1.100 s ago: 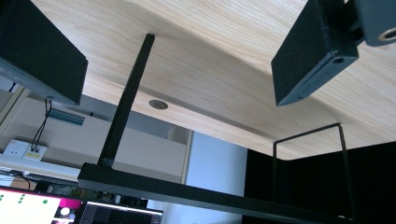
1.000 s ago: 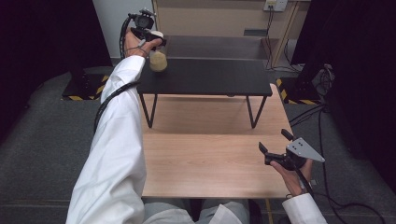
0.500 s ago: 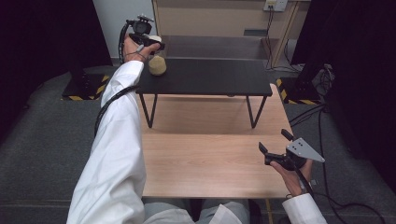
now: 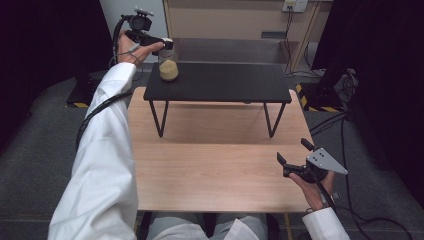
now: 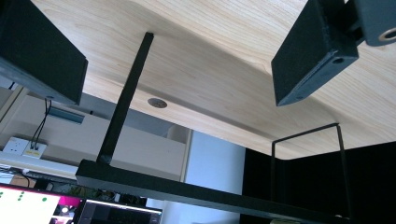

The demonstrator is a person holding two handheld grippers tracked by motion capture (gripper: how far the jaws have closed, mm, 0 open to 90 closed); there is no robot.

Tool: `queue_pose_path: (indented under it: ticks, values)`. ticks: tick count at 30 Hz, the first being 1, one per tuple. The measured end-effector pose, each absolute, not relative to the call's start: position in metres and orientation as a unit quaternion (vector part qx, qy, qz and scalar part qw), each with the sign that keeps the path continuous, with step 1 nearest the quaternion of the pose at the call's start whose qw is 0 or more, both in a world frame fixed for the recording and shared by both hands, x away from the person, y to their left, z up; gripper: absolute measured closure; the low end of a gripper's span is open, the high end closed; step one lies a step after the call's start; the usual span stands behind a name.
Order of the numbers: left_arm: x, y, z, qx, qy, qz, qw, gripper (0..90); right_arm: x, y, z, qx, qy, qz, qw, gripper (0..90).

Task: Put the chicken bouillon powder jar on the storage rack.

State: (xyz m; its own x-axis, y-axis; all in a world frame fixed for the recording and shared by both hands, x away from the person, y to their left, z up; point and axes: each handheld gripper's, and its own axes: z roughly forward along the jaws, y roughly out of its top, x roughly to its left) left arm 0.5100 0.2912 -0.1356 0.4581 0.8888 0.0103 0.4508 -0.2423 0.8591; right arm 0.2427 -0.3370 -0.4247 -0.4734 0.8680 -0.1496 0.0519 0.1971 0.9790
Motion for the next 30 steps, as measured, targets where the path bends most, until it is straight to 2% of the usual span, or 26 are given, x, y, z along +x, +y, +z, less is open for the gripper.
queue_pose_path:
  ticks: [12, 22, 30]
  values:
    - [0.445, 0.329, -0.13, 0.778, 0.361, 0.248, 0.451, 3.9, 0.243, -0.336, -0.425, 0.34, 0.673, 0.533, 0.383, 3.5]
    - [0.391, 0.329, -0.135, 0.823, 0.256, 0.236, 0.448, 4.7, 0.243, -0.336, -0.424, 0.338, 0.674, 0.533, 0.383, 3.5]
    - [0.372, 0.327, -0.152, 0.84, 0.195, 0.214, 0.459, 4.0, 0.243, -0.335, -0.424, 0.338, 0.674, 0.534, 0.383, 3.4]
